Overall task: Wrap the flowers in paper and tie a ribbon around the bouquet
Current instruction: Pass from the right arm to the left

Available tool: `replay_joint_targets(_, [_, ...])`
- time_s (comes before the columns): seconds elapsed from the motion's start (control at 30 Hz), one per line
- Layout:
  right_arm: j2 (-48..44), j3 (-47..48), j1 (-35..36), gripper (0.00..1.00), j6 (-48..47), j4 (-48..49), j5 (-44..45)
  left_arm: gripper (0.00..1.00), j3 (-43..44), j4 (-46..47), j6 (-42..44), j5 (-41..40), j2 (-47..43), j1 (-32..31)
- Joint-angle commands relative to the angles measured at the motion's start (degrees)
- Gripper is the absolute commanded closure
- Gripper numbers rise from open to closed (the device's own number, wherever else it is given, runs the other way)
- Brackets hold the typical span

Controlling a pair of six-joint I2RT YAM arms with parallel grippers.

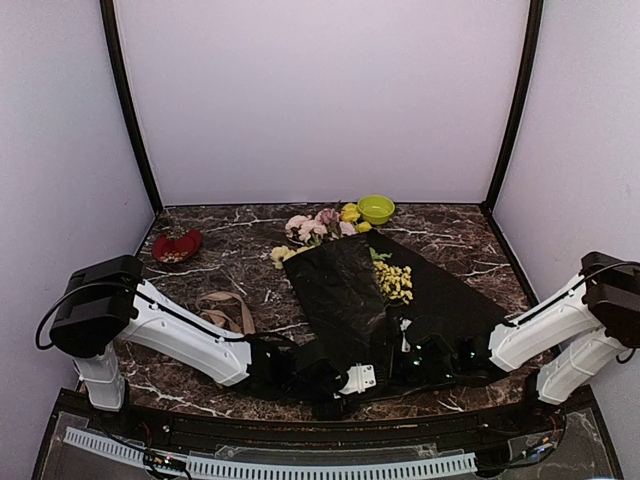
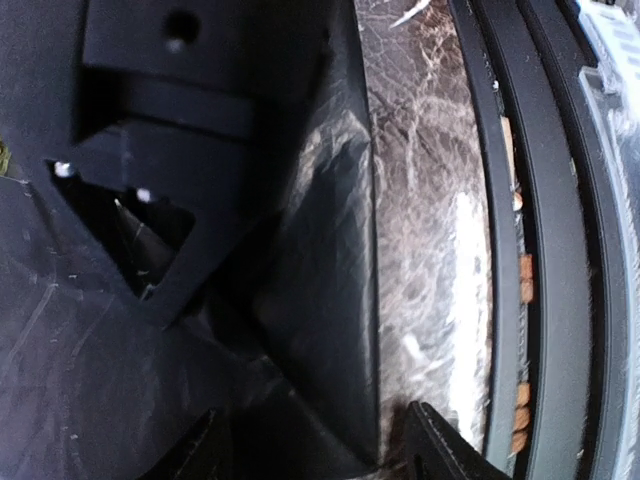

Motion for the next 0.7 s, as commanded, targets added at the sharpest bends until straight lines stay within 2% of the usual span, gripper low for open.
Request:
replay_joint_targets(0.0, [-0.88, 1.21, -0.25, 0.91, -0.94, -2.54, 0.51, 0.41, -0.35, -5.05, -1.15, 5.86, 1.53, 0.02])
replay_joint_targets(0.23, [-5.21, 2.64, -2.27, 0.80, -4.44, -10.27, 1.30, 0.44, -2.44, -5.46, -1.24, 9.98, 0.81, 0.28])
replay_joint_targets(0.4, [-9.42, 1.60, -5.57, 0.78, -7.05, -15.54, 0.52, 0.45, -2.19, -5.50, -2.02, 13.39, 1.49, 1.36])
replay_joint_targets(0.67, [-18.32, -0.12, -9.84, 0.77, -9.87, -22.92, 0.11, 0.47, -1.28, -5.67, -2.46, 14.34, 1.92, 1.92])
